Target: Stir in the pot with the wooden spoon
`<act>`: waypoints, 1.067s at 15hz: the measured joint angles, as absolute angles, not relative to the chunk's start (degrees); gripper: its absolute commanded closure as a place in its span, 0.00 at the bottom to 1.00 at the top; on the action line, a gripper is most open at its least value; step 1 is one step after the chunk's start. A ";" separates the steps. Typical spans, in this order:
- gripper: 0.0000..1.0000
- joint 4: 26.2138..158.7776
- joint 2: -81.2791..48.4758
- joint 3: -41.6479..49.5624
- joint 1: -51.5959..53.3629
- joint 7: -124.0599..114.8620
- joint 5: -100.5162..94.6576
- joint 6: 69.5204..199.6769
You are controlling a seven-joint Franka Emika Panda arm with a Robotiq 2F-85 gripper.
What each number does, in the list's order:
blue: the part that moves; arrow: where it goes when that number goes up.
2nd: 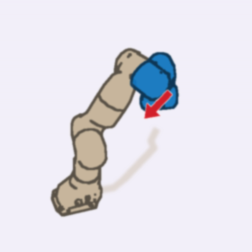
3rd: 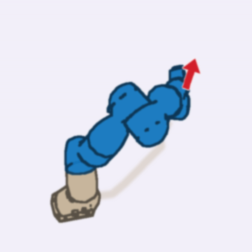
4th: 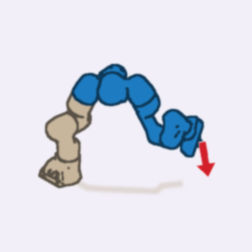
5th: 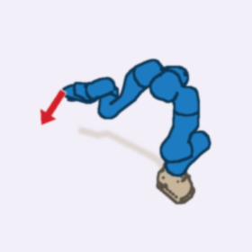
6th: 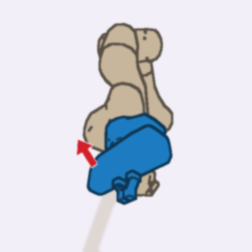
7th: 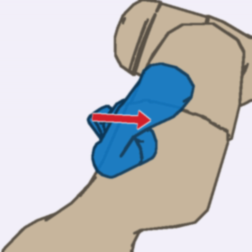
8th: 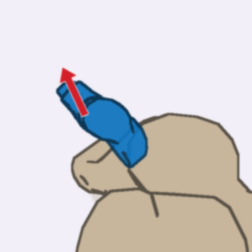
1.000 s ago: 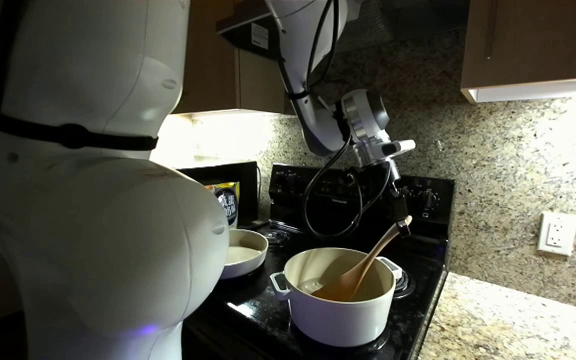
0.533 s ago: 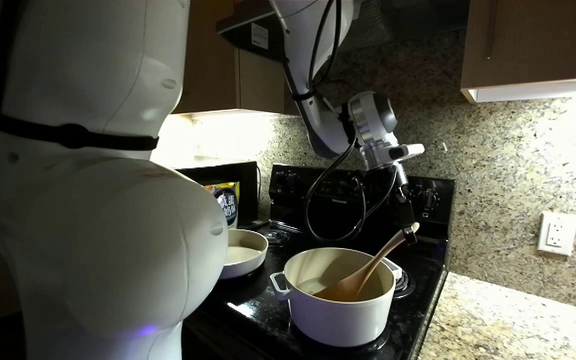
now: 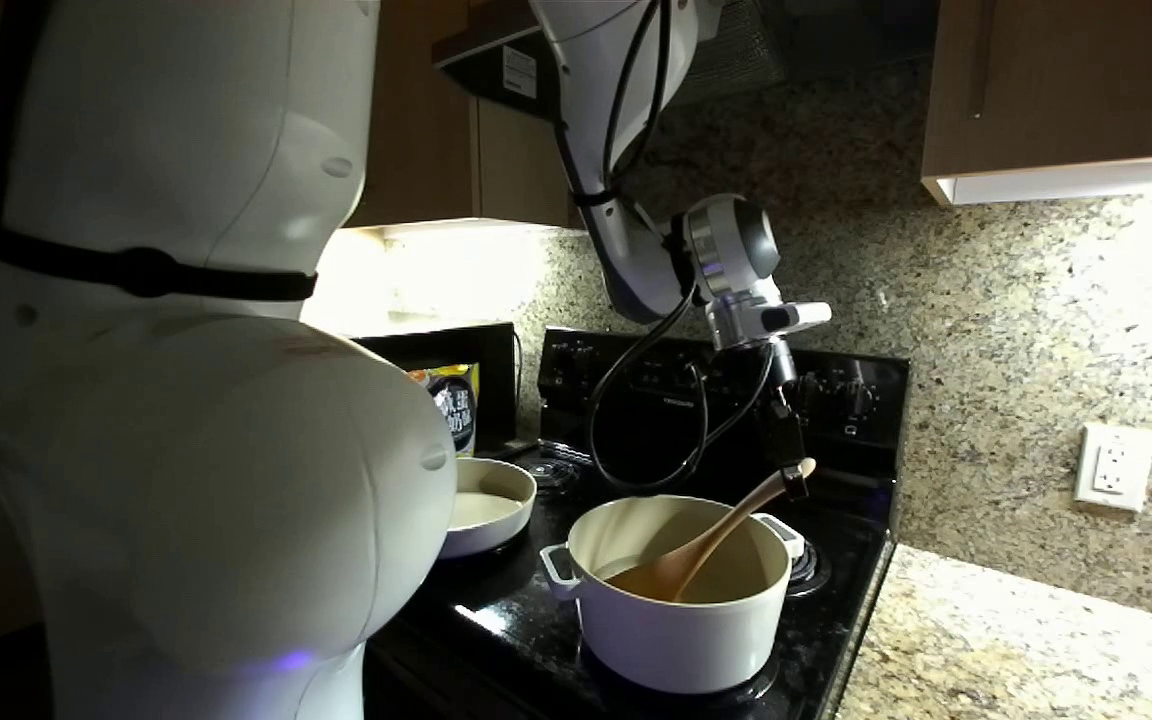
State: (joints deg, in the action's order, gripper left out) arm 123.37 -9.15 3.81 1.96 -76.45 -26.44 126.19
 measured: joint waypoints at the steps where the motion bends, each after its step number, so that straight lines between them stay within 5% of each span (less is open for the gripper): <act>1: 0.92 123.35 -9.15 3.54 2.07 -76.45 -26.43 126.23; 16: 0.92 121.25 -8.76 7.10 0.31 -76.42 -26.46 125.84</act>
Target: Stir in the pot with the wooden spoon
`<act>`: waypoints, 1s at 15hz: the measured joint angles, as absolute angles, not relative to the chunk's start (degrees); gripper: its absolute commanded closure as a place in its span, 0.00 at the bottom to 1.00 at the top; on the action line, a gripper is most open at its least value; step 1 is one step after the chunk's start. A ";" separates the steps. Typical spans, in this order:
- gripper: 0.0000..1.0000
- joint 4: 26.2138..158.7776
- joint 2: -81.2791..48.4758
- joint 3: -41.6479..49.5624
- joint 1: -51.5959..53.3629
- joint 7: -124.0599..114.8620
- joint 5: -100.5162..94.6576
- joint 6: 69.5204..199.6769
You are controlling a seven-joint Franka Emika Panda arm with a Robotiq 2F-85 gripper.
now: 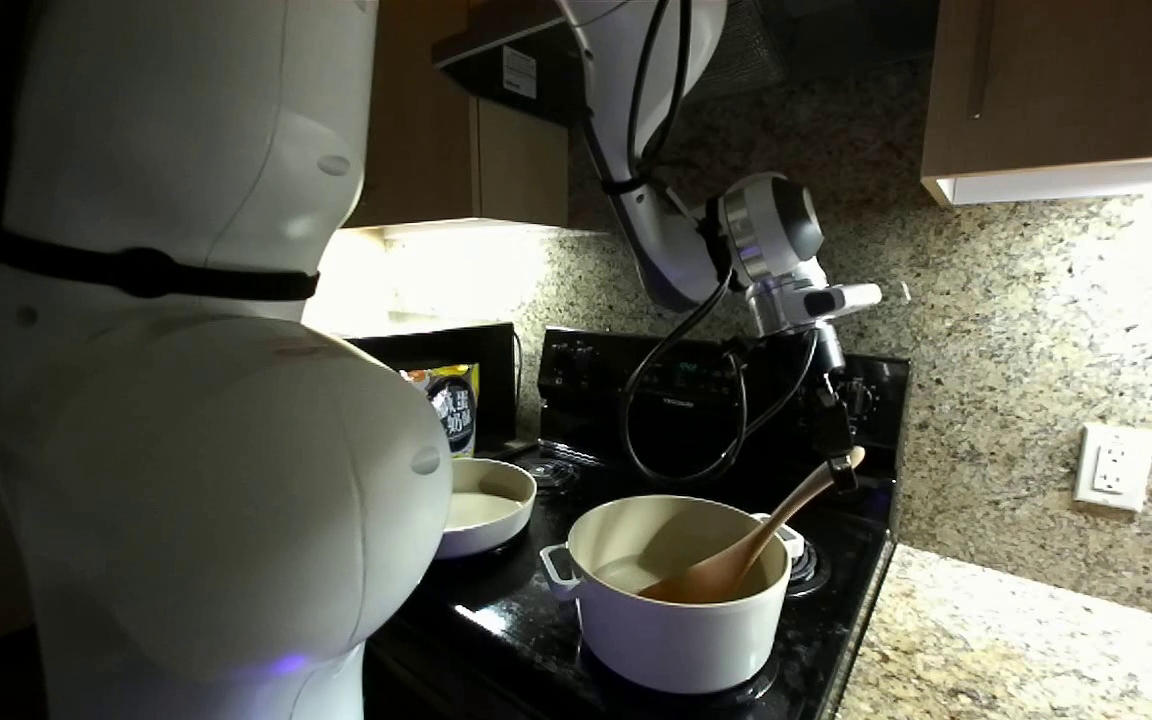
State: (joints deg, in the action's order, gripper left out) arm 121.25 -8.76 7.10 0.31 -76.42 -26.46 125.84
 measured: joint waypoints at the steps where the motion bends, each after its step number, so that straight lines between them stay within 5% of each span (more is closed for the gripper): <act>1: 0.92 121.53 -8.77 7.17 0.25 -76.42 -26.46 125.84; 15: 0.92 121.42 -9.22 3.74 2.10 -76.42 -26.46 126.20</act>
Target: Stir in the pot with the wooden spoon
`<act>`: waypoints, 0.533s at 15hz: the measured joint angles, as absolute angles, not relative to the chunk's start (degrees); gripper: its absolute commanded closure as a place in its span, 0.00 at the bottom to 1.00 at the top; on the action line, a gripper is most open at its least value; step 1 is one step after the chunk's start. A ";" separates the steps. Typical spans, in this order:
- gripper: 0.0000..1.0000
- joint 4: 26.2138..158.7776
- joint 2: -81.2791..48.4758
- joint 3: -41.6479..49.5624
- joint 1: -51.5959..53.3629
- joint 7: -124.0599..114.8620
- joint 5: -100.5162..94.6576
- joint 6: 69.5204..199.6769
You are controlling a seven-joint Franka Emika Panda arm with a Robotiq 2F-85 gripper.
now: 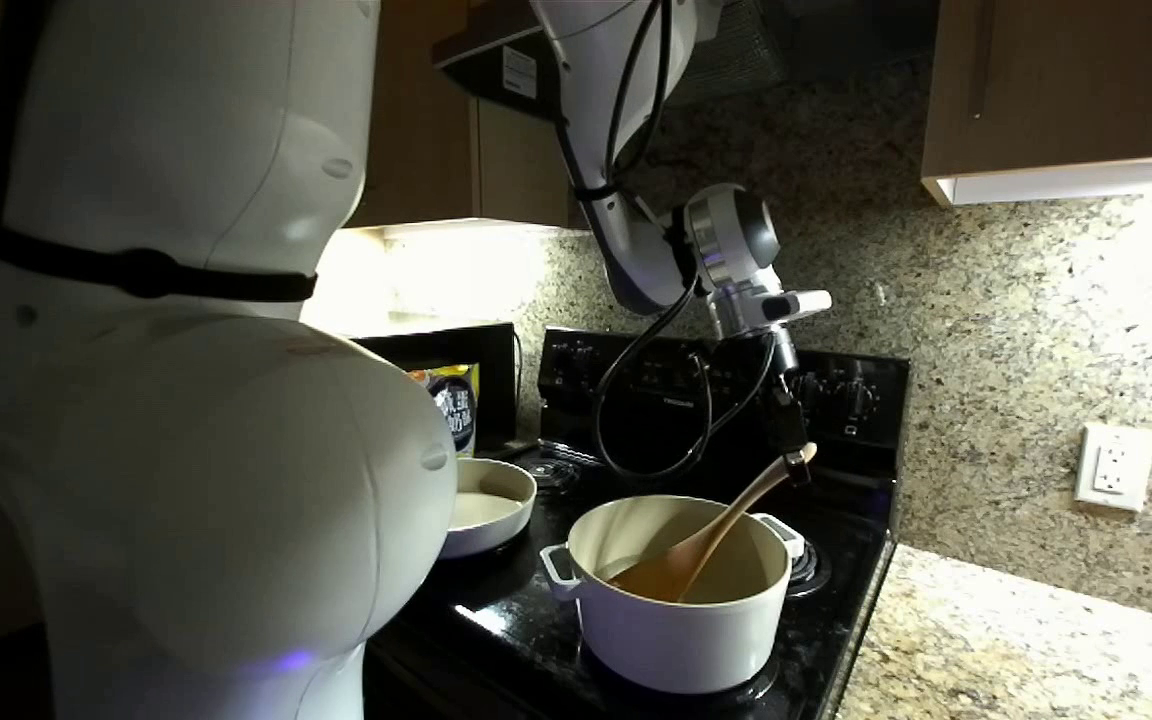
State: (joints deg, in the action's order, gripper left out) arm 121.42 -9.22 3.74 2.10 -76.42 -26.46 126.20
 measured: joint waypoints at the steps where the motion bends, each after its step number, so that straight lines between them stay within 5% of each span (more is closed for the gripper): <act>1: 0.92 120.90 -9.22 3.97 2.03 -76.42 -26.48 126.19; 8: 0.92 120.19 -9.19 6.77 0.25 -75.81 -27.11 126.19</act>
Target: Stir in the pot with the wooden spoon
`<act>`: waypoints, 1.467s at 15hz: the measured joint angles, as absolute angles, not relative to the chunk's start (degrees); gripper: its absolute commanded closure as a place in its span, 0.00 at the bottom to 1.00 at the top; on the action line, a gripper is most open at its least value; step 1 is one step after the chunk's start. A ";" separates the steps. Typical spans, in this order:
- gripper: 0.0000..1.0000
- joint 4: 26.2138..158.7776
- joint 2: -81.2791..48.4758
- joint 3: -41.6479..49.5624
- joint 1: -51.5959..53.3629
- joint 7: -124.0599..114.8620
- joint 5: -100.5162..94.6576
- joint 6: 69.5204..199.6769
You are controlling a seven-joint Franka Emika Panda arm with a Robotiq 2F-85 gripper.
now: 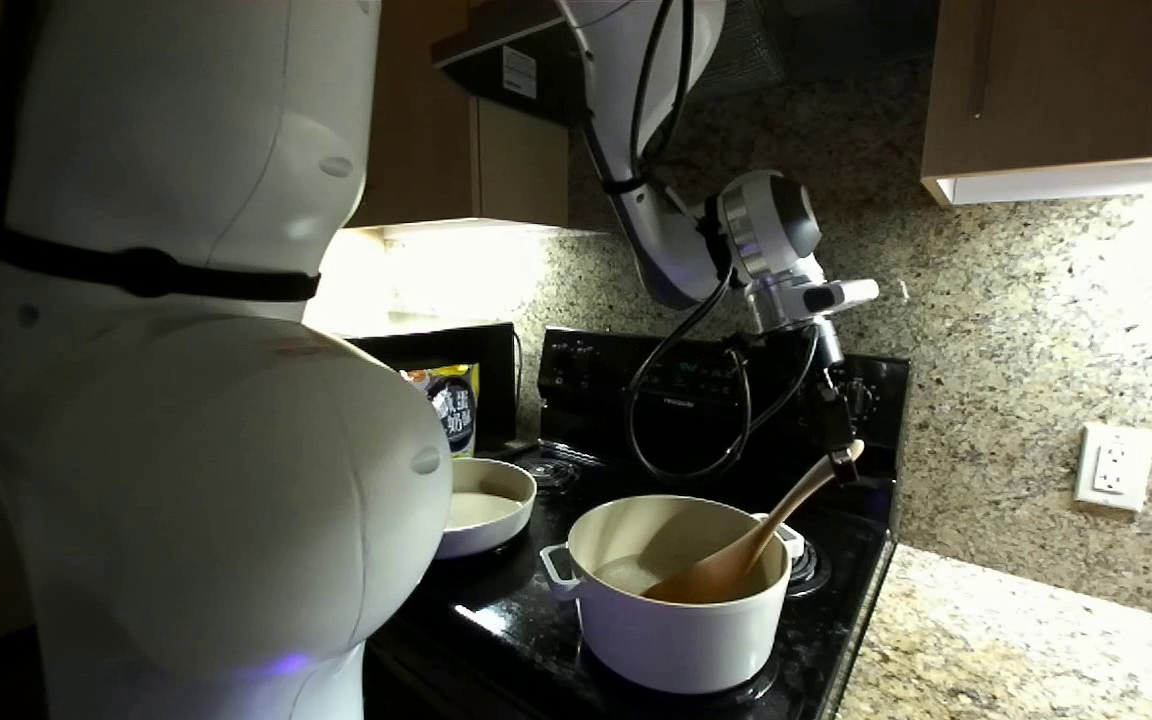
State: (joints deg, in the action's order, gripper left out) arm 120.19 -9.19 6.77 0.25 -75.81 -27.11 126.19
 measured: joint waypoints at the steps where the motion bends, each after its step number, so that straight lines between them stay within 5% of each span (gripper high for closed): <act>1: 0.92 120.32 -9.18 7.24 -0.11 -75.18 -27.21 126.19; 22: 0.92 118.60 -10.13 3.44 1.78 -67.99 -26.81 127.66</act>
